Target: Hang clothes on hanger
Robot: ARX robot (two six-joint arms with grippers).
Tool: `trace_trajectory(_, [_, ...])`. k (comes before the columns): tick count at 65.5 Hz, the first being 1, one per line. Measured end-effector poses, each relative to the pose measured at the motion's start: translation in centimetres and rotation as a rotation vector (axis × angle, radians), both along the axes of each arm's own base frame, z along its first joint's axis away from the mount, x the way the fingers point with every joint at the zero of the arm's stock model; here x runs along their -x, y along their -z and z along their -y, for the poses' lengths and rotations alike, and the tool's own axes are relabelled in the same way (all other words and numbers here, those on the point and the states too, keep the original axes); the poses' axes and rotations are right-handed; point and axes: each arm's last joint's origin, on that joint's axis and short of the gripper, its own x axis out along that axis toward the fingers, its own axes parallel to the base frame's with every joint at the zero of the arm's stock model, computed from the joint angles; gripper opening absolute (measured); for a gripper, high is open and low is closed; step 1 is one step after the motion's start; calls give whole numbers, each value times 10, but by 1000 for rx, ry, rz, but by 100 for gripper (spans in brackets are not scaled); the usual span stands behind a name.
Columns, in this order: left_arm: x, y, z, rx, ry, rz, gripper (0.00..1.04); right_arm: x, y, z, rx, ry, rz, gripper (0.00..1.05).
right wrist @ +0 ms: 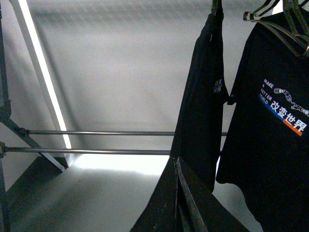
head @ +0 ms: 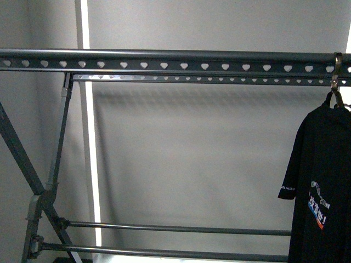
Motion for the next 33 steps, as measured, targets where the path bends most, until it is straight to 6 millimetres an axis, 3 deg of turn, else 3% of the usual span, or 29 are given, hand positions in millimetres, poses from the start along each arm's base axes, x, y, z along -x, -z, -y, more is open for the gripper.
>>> trace_trajectory(33, [0,0,0,0,0,0,98,0,21,0,0,0,3,2])
